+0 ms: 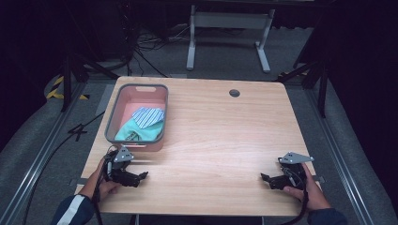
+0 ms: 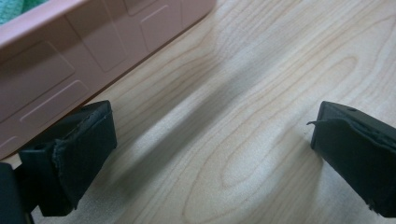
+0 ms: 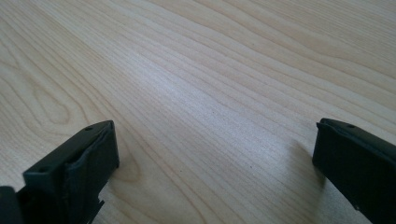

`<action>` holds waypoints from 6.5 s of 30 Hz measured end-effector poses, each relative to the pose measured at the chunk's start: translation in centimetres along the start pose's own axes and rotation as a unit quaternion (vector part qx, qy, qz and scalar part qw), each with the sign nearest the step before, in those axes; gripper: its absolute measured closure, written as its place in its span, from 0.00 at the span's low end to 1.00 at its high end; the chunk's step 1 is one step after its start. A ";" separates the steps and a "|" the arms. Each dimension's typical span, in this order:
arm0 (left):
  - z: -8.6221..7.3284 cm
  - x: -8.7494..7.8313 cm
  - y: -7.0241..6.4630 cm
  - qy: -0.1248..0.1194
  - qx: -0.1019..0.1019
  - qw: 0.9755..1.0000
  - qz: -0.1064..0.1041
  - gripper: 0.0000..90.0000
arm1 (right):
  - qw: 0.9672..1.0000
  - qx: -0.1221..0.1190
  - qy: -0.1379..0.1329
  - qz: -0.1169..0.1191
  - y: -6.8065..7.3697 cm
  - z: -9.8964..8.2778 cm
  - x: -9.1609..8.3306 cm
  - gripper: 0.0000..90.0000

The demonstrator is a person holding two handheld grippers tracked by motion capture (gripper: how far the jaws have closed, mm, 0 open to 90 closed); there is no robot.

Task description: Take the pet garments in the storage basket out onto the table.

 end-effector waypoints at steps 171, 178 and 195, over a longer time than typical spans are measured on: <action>15.0 -7.3 9.1 0.071 0.003 0.994 0.087 0.92 | 1.000 0.006 0.000 -0.007 0.0 -0.3 -0.2 0.01; 16.3 -9.6 9.3 0.036 -0.005 0.994 0.099 0.92 | 1.000 0.006 0.000 -0.007 0.0 -0.3 -0.2 0.01; 19.1 -14.6 9.0 -0.022 0.003 0.993 0.114 0.92 | 1.000 0.007 0.000 -0.007 0.0 -0.4 -0.3 0.01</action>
Point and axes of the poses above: each handheld gripper's, and its own axes: x roughly forward along the jaws, z roughly out of its top, y roughly to its left, the point moved 10 cm from there along x, roughly forward along the jaws, and after that the axes turned 12 degrees about y, right-handed, at the moved point
